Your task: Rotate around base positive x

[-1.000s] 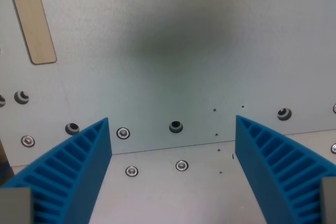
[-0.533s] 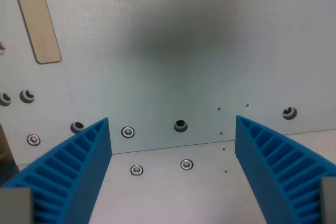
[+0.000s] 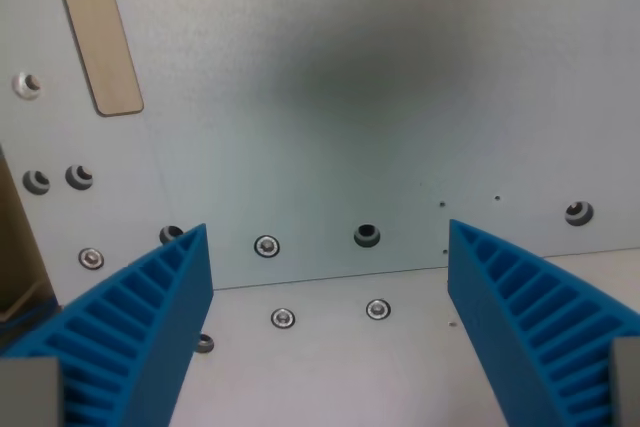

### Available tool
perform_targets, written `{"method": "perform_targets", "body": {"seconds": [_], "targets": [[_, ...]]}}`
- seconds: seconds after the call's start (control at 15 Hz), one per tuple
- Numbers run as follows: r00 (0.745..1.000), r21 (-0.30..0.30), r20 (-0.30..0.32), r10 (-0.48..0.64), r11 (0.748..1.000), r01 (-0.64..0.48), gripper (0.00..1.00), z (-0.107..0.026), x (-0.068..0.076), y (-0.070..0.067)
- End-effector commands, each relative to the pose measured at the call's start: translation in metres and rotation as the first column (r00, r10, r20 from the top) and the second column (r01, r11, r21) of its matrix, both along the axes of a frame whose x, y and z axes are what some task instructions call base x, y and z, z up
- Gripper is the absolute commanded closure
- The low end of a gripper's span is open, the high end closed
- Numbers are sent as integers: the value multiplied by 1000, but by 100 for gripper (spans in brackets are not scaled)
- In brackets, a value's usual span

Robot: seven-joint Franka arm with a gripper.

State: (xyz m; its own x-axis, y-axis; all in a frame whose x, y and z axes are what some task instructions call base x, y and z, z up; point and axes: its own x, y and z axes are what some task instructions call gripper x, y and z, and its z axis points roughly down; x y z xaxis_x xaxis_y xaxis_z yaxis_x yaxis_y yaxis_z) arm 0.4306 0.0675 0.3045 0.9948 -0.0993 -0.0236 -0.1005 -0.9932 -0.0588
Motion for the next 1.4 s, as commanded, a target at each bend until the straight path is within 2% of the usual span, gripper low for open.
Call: {"method": "perform_targets", "body": {"seconds": [0.07,0.73,1.4], "targets": [[1000,169,13,11,985,-13,0,2,0,-5],[1000,283,13,11,959,-14,0,2,0,-5],[1000,392,12,12,920,-15,0,2,0,-5]]}}
